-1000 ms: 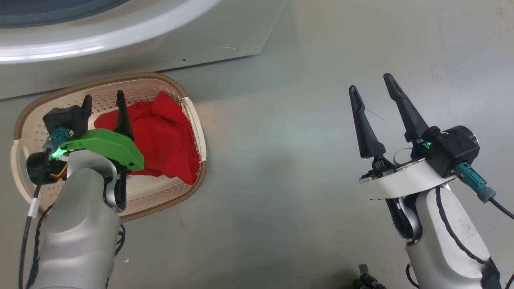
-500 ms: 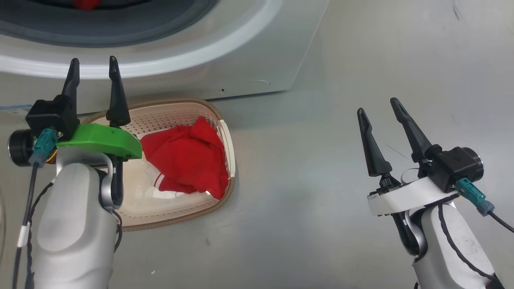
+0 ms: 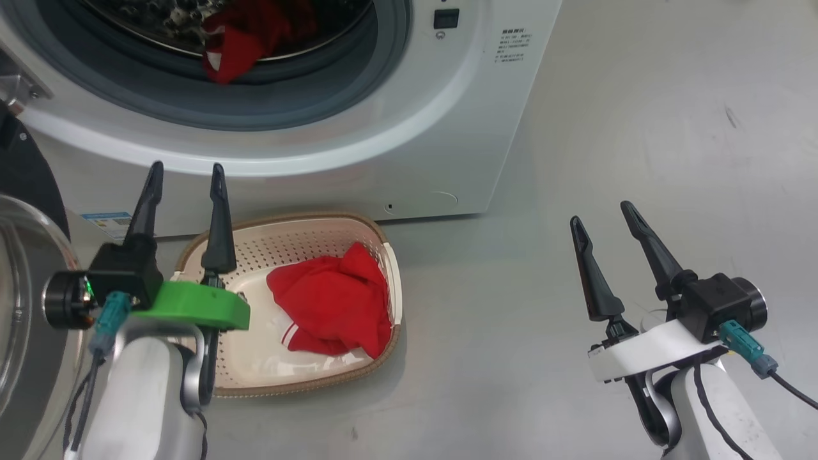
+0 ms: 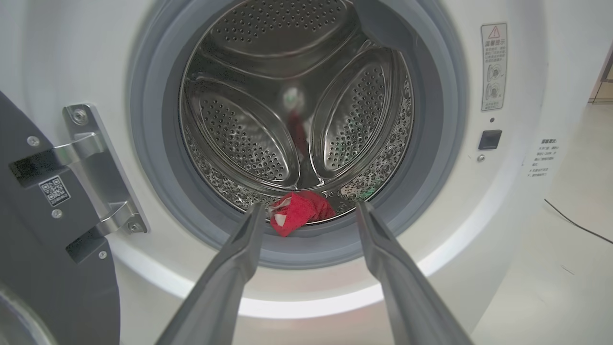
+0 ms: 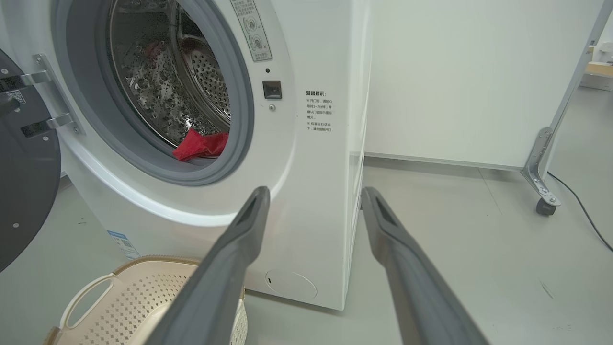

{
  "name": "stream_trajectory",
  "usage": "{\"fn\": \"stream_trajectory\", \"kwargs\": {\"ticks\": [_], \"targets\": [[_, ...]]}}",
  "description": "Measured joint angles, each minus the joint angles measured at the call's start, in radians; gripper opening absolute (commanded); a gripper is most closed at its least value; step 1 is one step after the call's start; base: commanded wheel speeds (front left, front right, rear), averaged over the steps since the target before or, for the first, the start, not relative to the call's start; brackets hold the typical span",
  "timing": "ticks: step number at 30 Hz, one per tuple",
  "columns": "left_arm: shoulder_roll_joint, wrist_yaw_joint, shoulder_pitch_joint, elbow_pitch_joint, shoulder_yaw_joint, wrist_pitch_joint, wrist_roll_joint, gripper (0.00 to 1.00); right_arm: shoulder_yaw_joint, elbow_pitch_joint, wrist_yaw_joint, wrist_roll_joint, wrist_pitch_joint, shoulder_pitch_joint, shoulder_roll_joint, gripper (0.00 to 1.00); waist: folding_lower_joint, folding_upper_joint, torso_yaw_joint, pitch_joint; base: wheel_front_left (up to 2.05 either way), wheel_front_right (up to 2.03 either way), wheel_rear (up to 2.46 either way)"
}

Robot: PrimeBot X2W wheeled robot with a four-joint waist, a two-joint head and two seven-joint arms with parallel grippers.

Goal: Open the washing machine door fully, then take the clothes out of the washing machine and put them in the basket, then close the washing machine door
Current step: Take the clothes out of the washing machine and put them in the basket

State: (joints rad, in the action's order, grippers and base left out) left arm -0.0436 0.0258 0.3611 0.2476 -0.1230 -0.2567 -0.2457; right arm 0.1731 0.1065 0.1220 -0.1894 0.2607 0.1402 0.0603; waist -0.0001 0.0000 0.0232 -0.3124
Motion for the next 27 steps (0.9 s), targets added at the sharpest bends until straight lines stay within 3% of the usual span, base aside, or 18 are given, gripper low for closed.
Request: {"fn": "stream_trajectory", "kwargs": {"ticks": [13,18,27], "targets": [[0.0,0.006,-0.228,-0.047,-0.021,0.0,-0.009,1.0,-0.005,0.006,-0.002,0.001,0.0,-0.117,-0.005,1.0,0.0,0.0,-0.035,0.137,0.0,0.0,0.0],[0.0,0.006,-0.284,-0.063,-0.043,0.0,-0.011,1.0,-0.018,0.006,-0.026,0.0,0.0,-0.158,-0.012,1.0,0.0,0.0,-0.047,0.173,0.0,0.0,0.0],[-0.001,0.003,-0.346,-0.087,-0.069,0.0,-0.011,1.0,-0.009,0.007,-0.037,-0.002,0.0,-0.206,-0.016,1.0,0.0,0.0,-0.066,0.225,0.0,0.0,0.0]]}}
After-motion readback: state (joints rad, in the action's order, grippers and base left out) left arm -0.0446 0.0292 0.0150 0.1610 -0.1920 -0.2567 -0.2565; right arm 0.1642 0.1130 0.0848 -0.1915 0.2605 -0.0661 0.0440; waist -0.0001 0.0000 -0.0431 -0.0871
